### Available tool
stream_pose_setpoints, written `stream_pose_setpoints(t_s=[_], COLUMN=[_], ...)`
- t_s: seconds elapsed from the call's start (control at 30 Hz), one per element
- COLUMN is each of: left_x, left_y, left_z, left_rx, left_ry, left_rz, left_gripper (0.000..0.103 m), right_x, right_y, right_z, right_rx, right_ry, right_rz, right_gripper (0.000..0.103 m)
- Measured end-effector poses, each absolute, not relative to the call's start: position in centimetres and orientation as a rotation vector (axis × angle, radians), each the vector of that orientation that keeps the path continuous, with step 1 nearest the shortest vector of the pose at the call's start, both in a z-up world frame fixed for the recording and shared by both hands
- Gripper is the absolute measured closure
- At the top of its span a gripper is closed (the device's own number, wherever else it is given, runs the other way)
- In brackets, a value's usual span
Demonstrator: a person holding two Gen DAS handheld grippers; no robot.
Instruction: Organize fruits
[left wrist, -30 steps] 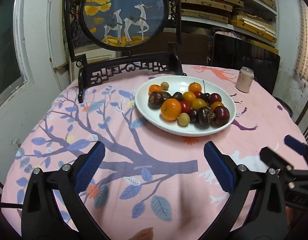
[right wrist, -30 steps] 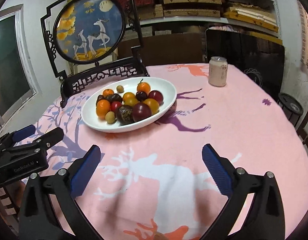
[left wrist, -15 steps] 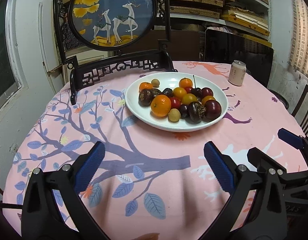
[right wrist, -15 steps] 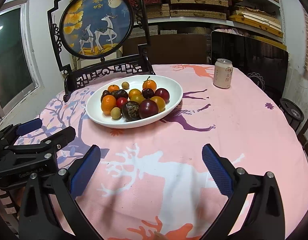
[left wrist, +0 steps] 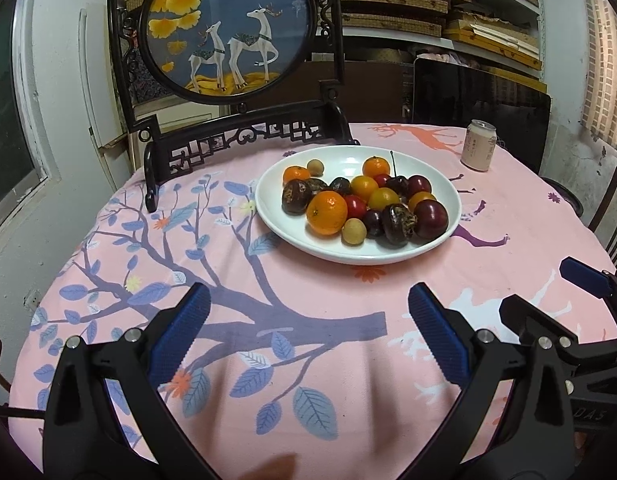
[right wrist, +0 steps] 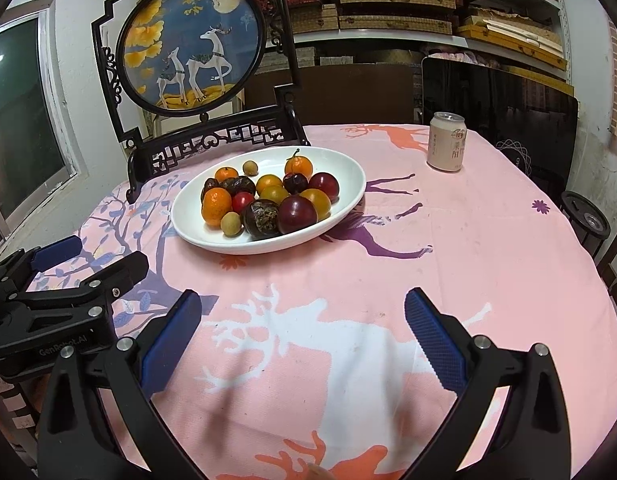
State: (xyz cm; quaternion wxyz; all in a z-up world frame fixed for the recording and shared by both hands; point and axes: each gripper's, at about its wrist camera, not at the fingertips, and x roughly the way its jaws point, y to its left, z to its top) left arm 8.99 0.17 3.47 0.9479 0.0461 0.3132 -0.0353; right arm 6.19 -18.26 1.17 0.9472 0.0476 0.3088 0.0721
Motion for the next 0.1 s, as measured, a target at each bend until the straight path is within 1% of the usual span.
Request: stream_pose_setpoints(t_s=[0.1], left_x=[9.01], left_y=[0.24], left_z=[3.46], left_rx=[0.09], left_ry=[0.639], left_rz=[-0.077], left_gripper=[0.002], right_x=[6.3], right_y=[-18.26], right_z=[1.12], right_rx=[0.098], right_ry=[0.633], right_rz=[0.148], right_gripper=[0.001])
